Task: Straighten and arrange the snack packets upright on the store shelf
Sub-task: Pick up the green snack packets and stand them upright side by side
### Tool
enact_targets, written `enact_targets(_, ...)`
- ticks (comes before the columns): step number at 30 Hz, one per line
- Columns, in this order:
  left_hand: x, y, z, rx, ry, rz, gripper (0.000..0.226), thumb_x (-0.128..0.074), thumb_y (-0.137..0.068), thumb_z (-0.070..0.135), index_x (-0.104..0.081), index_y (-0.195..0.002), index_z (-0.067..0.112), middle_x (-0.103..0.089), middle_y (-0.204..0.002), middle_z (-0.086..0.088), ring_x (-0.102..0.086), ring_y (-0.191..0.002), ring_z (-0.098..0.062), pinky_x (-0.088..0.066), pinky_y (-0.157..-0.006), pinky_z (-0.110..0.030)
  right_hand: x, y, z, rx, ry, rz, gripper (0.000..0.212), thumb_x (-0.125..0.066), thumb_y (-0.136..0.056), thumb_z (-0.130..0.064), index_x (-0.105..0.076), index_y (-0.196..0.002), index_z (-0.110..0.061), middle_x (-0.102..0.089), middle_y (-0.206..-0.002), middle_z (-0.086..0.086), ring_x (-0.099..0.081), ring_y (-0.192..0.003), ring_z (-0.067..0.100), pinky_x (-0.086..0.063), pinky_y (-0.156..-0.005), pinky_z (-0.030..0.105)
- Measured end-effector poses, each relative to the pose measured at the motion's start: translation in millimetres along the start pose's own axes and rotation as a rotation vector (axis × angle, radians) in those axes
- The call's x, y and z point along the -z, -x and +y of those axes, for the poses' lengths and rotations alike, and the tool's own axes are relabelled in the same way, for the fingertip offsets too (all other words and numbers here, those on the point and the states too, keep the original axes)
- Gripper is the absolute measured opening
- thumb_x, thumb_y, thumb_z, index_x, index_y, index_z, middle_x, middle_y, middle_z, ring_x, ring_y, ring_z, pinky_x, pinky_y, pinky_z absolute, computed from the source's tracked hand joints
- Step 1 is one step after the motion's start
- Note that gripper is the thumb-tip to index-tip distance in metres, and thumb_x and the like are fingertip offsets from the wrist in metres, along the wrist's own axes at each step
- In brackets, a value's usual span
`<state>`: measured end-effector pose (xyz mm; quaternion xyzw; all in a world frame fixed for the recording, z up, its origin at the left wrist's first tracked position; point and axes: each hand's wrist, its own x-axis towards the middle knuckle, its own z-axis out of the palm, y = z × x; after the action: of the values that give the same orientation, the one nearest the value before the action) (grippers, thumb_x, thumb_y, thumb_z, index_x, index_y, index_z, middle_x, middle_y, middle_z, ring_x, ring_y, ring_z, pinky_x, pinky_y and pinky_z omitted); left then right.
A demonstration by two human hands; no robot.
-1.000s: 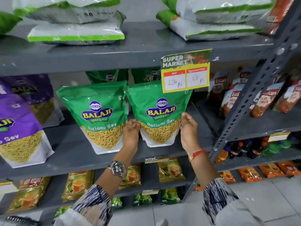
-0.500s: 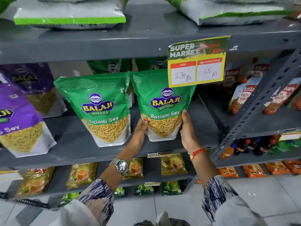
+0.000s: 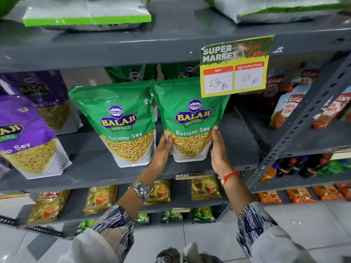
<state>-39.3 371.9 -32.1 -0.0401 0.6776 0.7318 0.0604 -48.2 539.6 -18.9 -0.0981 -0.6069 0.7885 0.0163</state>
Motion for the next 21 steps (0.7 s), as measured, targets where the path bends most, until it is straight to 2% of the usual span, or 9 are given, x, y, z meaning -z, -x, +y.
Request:
enact_targets(3, 4, 0, -8, 0.028, -0.064, 0.075, 0.054, -0.040, -0.088, 0.047, -0.035, -0.136, 0.023, -0.043, -0.144, -0.004, -0.040, -0.133, -0.021, -0.027, -0.115, -0.046, 1, 7, -1, 0.028, 0.010, 0.026, 0.042, -0.033, -0.098, -0.039, -0.043, -0.130, -0.015, -0.058, -0.111, -0.005, -0.054, -0.093, -0.004, -0.043, -0.071, 0.014)
enact_targets(5, 4, 13, -9, 0.020, -0.072, 0.149, 0.052, -0.040, -0.091, 0.042, -0.036, -0.137, 0.019, -0.042, -0.144, -0.008, -0.040, -0.133, -0.023, -0.028, -0.115, -0.046, 3, 14, -1, 0.118, 0.014, 0.126, 0.031, -0.039, -0.098, -0.030, -0.047, -0.120, -0.010, -0.059, -0.107, -0.003, -0.054, -0.089, -0.006, -0.045, -0.067, 0.006)
enact_targets(7, 5, 36, -8, -0.054, -0.044, 0.258, 0.033, -0.040, -0.095, 0.031, -0.049, -0.123, 0.018, -0.055, -0.129, -0.008, -0.053, -0.117, -0.019, -0.041, -0.105, -0.041, 4, 27, 5, 0.227, -0.010, 0.256, 0.030, -0.046, -0.096, -0.018, -0.049, -0.120, -0.001, -0.058, -0.106, -0.001, -0.055, -0.086, -0.011, -0.043, -0.068, 0.001)
enact_targets(9, 12, 60, -9, -0.153, 0.017, 0.429, 0.019, -0.040, -0.095, 0.021, -0.058, -0.102, 0.019, -0.064, -0.096, -0.003, -0.060, -0.084, -0.011, -0.049, -0.081, -0.033, -4, 46, 15, 0.296, -0.023, 0.325, 0.023, -0.051, -0.091, -0.013, -0.052, -0.113, -0.006, -0.056, -0.102, -0.002, -0.055, -0.082, -0.015, -0.043, -0.071, 0.005)
enact_targets(11, 31, 77, -9, -0.275, 0.001, 0.646, 0.023, -0.040, -0.094, 0.015, -0.059, -0.084, 0.023, -0.056, -0.073, 0.002, -0.049, -0.064, -0.009, -0.041, -0.062, -0.030, -22, 66, 28, 0.336, 0.019, 0.268, 0.017, -0.053, -0.085, -0.017, -0.054, -0.102, -0.017, -0.056, -0.104, 0.005, -0.055, -0.083, -0.008, -0.044, -0.074, 0.011)
enact_targets(13, 56, 81, -10, -0.347, 0.014, 0.828, 0.026, -0.040, -0.091, 0.016, -0.057, -0.078, 0.030, -0.050, -0.068, 0.004, -0.042, -0.062, -0.010, -0.034, -0.059, -0.033, -44, 82, 38, 0.350, 0.067, 0.116, 0.015, -0.054, -0.082, -0.023, -0.054, -0.098, -0.025, -0.058, -0.100, 0.005, -0.056, -0.086, 0.003, -0.044, -0.078, 0.016)
enact_targets(16, 91, 77, -1, -0.359, 0.075, 0.979, 0.017, -0.039, -0.089, 0.021, -0.054, -0.090, 0.028, -0.053, -0.084, 0.007, -0.048, -0.076, -0.012, -0.039, -0.070, -0.035, -80, 92, 49, 0.274, 0.163, -0.168, 0.022, -0.055, -0.084, -0.027, -0.053, -0.106, -0.025, -0.058, -0.106, 0.004, -0.057, -0.096, 0.012, -0.045, -0.082, 0.015)
enact_targets(19, 122, 62, 6, -0.300, 0.082, 0.876, 0.030, -0.036, -0.094, 0.022, -0.043, -0.123, 0.015, -0.051, -0.121, 0.000, -0.049, -0.109, -0.018, -0.039, -0.093, -0.036, -109, 89, 56, 0.116, 0.232, -0.268, 0.046, -0.057, -0.087, -0.024, -0.041, -0.131, -0.017, -0.048, -0.130, 0.004, -0.047, -0.122, 0.018, -0.041, -0.102, 0.026)
enact_targets(21, 136, 48, 8, -0.227, 0.053, 0.769, 0.043, -0.034, -0.096, 0.028, -0.030, -0.137, 0.018, -0.035, -0.146, -0.007, -0.036, -0.132, -0.021, -0.030, -0.111, -0.040, -122, 84, 58, 0.049, 0.285, -0.282, 0.064, -0.056, -0.090, -0.027, -0.024, -0.144, -0.014, -0.031, -0.150, 0.007, -0.031, -0.138, 0.019, -0.027, -0.115, 0.033)
